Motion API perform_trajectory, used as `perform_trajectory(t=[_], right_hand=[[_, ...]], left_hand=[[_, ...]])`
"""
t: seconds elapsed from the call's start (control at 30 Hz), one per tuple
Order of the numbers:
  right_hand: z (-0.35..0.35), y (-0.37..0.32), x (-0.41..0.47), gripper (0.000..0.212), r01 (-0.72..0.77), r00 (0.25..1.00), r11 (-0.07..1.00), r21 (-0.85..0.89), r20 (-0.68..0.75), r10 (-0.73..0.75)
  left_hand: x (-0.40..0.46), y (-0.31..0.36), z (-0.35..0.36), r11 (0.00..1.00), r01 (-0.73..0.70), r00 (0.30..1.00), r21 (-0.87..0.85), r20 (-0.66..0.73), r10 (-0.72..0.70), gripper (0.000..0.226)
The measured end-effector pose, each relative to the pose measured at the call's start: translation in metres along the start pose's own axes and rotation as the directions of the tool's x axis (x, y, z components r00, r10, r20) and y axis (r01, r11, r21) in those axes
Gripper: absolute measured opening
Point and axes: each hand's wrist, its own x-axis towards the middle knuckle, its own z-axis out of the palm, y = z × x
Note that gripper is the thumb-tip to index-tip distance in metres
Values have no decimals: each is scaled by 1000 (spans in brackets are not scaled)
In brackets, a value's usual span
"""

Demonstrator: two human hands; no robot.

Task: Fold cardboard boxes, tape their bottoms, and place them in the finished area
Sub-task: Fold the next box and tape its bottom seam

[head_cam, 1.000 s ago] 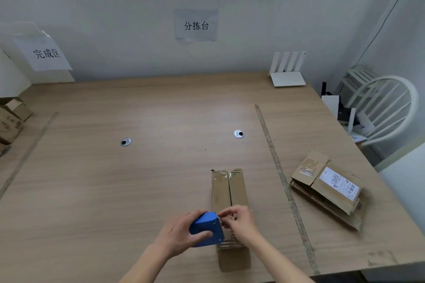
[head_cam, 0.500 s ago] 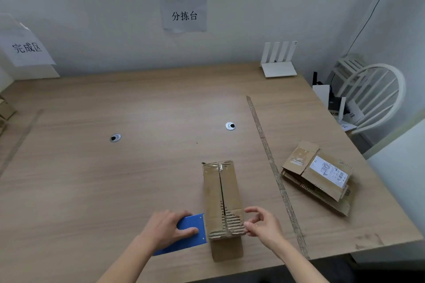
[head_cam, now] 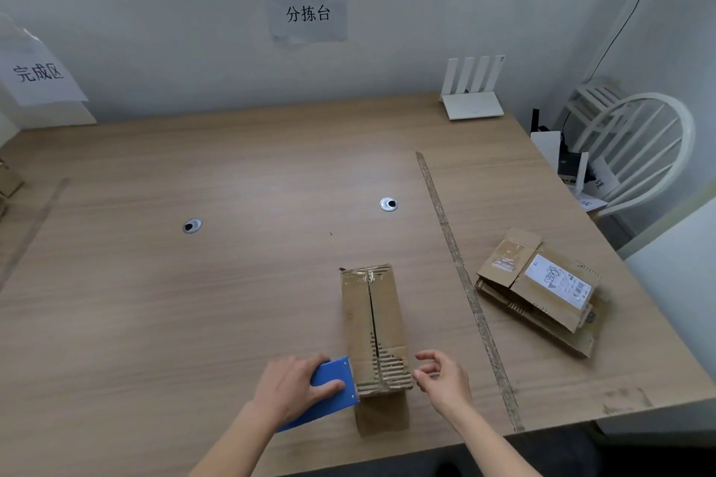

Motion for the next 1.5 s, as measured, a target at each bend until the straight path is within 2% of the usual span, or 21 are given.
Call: perform_trajectory(t=[0.07, 0.2, 0.3, 0.37, 0.47, 0.53, 0.83, 1.07, 1.27, 1.43, 1.5], right_hand=[[8, -3, 1, 35, -19, 1000, 1000, -2, -18, 19], [9, -5, 2, 65, -74, 996, 993, -92, -58, 69], [13, -14, -4, 59, 15, 989, 992, -124, -146, -33], [28, -23, -11, 68, 108, 989, 986, -125, -88, -119], [55, -23, -19, 112, 142, 989, 965, -220, 72, -129], [61, -20, -20, 122, 138, 990, 941, -310, 72, -122], [60, -27, -18, 119, 140, 989, 933, -332, 86, -118], [64, -26, -19, 121, 123, 992, 929, -349, 62, -108], [62, -27, -19, 121, 111, 993, 931, -348, 72, -92], [57, -27, -22, 121, 147, 988, 915, -375, 94, -120], [60, -32, -24, 129, 135, 990, 895, -426, 82, -110]], left_hand=[[1, 0, 2, 1000, 20, 1000, 5, -10, -19, 72], [3, 2, -1, 1000, 15, 1000, 3, -2, -15, 73], [2, 3, 1, 999, 24, 1000, -21, 4, -24, 75], [1, 5, 3, 999, 36, 999, -39, 0, -36, 71], [-2, 6, 6, 996, 63, 998, -62, -6, -64, 69], [-3, 7, 3, 995, 62, 998, -72, -12, -63, 70], [-21, -27, -1, 995, 102, 994, -5, -39, -102, 72], [2, 9, 21, 973, 162, 987, 168, -47, -156, 64], [8, 17, 19, 947, 181, 983, 266, -60, -172, 47], [-8, 1, 34, 962, 239, 970, 135, -81, -229, 50], [-14, -7, 39, 956, 276, 959, 101, -91, -267, 54]])
